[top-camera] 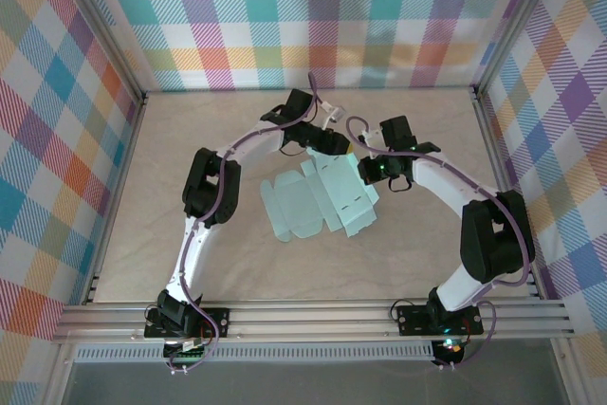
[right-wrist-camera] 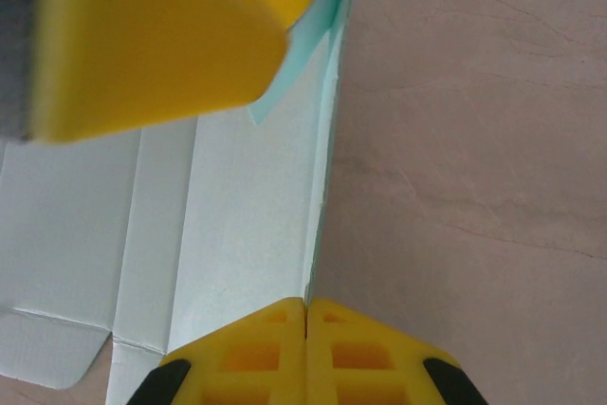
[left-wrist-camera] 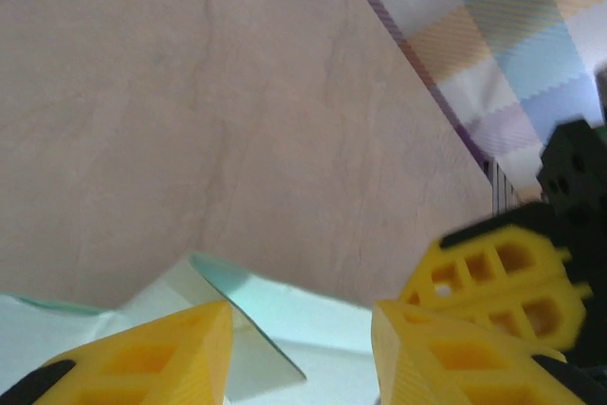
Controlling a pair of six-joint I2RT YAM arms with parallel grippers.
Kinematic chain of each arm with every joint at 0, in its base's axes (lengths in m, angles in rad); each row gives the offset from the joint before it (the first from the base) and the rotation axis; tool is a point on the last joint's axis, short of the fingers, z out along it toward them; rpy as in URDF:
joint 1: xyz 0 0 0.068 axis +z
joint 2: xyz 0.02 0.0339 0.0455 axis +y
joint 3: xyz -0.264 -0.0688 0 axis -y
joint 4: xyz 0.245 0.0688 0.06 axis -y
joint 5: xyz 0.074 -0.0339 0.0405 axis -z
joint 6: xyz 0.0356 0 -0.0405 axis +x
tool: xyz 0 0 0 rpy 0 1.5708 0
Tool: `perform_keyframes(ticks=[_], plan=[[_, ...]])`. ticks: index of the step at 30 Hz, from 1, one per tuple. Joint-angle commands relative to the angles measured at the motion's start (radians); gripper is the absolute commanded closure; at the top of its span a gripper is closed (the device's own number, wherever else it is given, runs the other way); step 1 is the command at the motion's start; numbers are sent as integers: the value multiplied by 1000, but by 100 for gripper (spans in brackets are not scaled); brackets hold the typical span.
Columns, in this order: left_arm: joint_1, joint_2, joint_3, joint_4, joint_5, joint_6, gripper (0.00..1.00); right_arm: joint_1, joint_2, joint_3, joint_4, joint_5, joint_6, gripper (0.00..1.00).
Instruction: Fold the paper box
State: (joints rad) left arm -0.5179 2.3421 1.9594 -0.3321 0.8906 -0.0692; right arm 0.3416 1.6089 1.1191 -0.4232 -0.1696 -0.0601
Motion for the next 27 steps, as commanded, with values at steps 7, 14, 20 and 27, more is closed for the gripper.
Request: perform_keyframes(ticks=[7, 14, 20, 27], plan=[[-40, -15, -66, 188, -76, -249, 59, 25, 8, 10, 67, -60, 48, 100], [-53, -66, -201, 332, -89, -408, 63, 25, 11, 1, 111, 66, 120, 100], [-64, -92, -223, 372, -137, -557, 67, 33, 22, -5, 126, 60, 109, 100], [-77, -68, -191, 452, -136, -678, 68, 51, 21, -19, 130, 50, 79, 100]])
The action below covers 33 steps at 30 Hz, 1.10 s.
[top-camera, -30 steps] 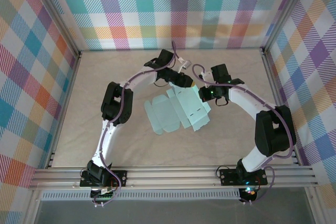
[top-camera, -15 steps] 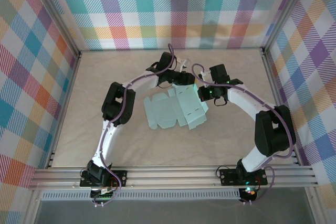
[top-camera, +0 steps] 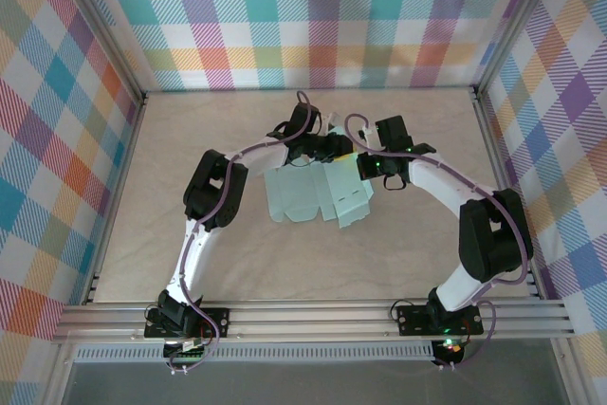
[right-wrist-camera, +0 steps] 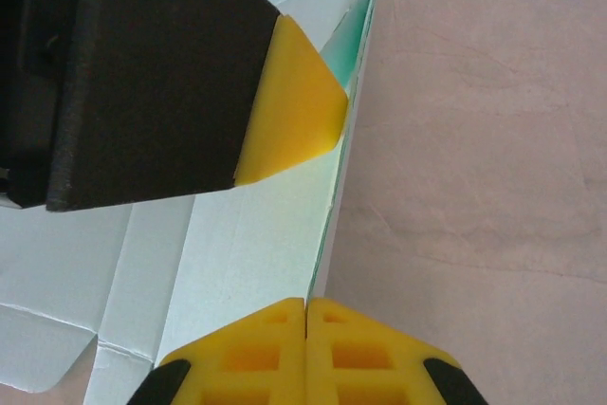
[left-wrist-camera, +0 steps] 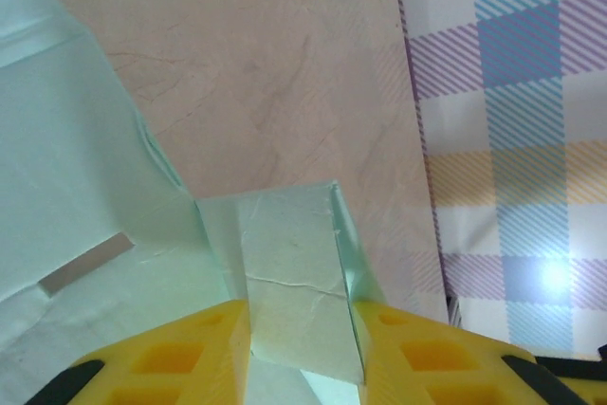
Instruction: Fold the paper box
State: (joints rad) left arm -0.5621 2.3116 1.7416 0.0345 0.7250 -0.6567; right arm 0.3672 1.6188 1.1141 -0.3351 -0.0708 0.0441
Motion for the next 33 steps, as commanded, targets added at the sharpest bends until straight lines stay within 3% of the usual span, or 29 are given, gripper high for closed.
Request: perform_keyframes(ticks=[1, 6, 10, 14, 20, 33], plan=[[-33, -33, 35, 87, 33, -106, 69, 28, 13, -14, 39, -45, -29, 100], [-38, -23, 53, 81, 37, -148, 75, 32, 14, -20, 33, -31, -34, 100], [-35, -36, 49, 25, 12, -106, 74, 32, 12, -21, 30, -6, -36, 100], [-21, -76, 9, 18, -10, -55, 61, 31, 1, -26, 26, 18, -39, 100], [23, -220, -101, -72, -126, 184, 46, 14, -32, -58, 28, 15, -65, 100], [222, -442, -453, 16, -29, 472, 35, -101, -116, -119, 71, -267, -135, 100]])
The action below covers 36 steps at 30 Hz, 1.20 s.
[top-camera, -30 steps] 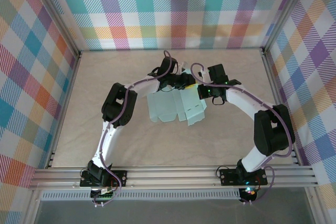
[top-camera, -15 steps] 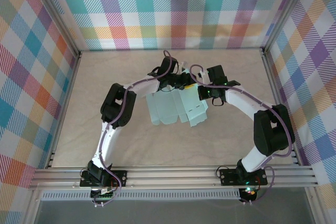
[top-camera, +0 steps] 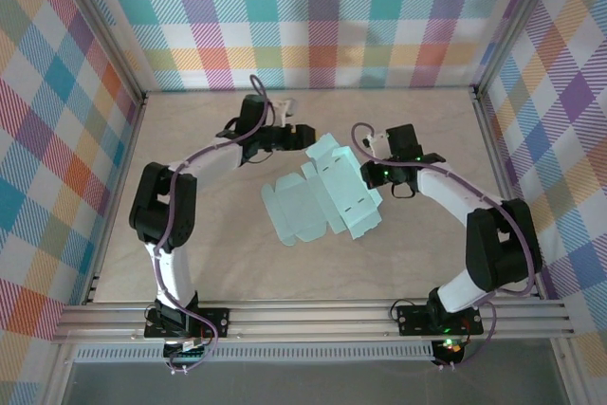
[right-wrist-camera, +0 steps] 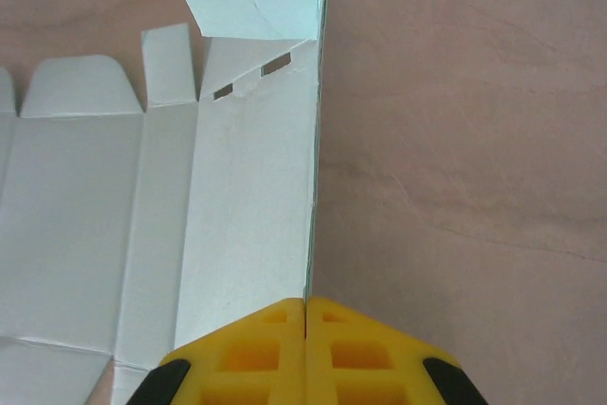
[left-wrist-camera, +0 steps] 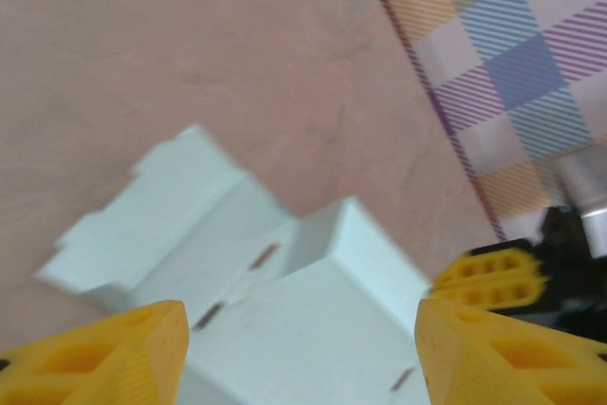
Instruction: Fold the paper box
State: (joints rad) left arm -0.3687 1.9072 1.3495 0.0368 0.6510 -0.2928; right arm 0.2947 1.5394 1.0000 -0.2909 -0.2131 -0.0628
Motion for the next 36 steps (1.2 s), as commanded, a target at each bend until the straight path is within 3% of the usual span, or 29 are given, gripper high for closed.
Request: perform_keyframes(ticks=[1, 4, 9, 29, 36], plan=[[42, -45, -78, 19, 55, 117, 34, -38, -40, -3, 23, -155, -28, 100], [70, -51, -115, 18, 107, 165, 33, -63, -48, 9, 1, -242, -66, 100], [74, 17, -37, -179, 216, 349, 34, -76, -43, 28, -42, -308, -84, 100], [51, 137, 7, -247, 174, 409, 51, -84, -37, 37, -43, -367, -64, 100], [45, 122, 4, -251, 176, 408, 66, -84, -41, 33, -49, -362, -66, 100]])
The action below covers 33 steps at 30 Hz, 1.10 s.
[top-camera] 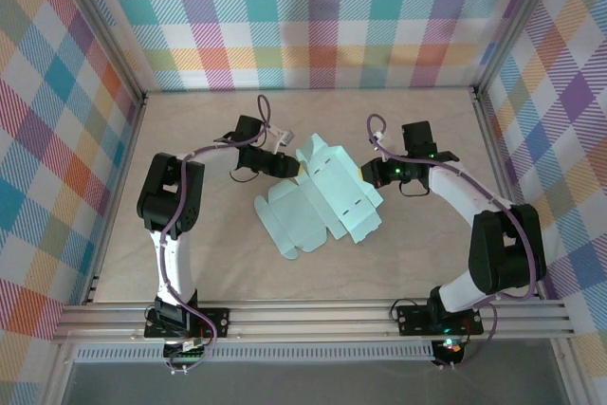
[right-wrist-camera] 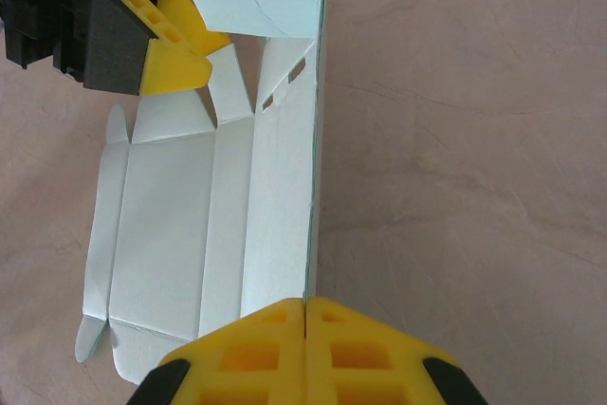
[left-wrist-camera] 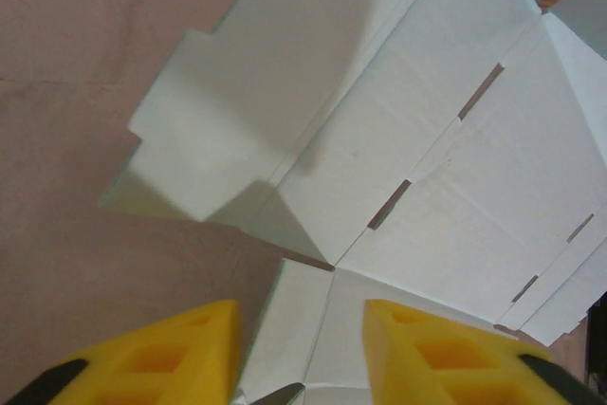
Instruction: Fold the paper box
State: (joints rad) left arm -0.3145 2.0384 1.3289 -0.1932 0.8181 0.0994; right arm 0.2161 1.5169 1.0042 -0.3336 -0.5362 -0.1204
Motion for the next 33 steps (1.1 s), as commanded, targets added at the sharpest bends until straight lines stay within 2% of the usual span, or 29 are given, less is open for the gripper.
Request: perform_keyframes(ticks=[1, 8, 13, 16, 22, 23, 25, 27, 33], plan=[[-11, -13, 20, -22, 10, 16, 68, -6, -16, 28, -6, -38, -8, 100], [-15, -59, -37, 15, -2, 26, 82, -6, -17, 33, -8, -44, -5, 100], [-23, -64, -38, 3, 9, 57, 87, -6, -14, 34, -10, -54, -5, 100], [-31, -76, -44, -8, 2, 92, 95, -6, -12, 38, -14, -55, -3, 100], [-50, -115, -81, 24, -52, 116, 97, -6, 11, 76, -32, -21, 13, 100], [-56, -124, -90, 37, -69, 117, 97, -6, 14, 81, -31, -16, 53, 100], [-74, -148, -113, 64, -128, 120, 97, -6, 16, 89, -31, -1, 76, 100], [-110, -188, -159, 128, -241, 123, 93, -5, 17, 93, -29, 24, 98, 100], [-263, -308, -322, 334, -551, 185, 95, -5, 5, 77, -14, 108, 135, 100]])
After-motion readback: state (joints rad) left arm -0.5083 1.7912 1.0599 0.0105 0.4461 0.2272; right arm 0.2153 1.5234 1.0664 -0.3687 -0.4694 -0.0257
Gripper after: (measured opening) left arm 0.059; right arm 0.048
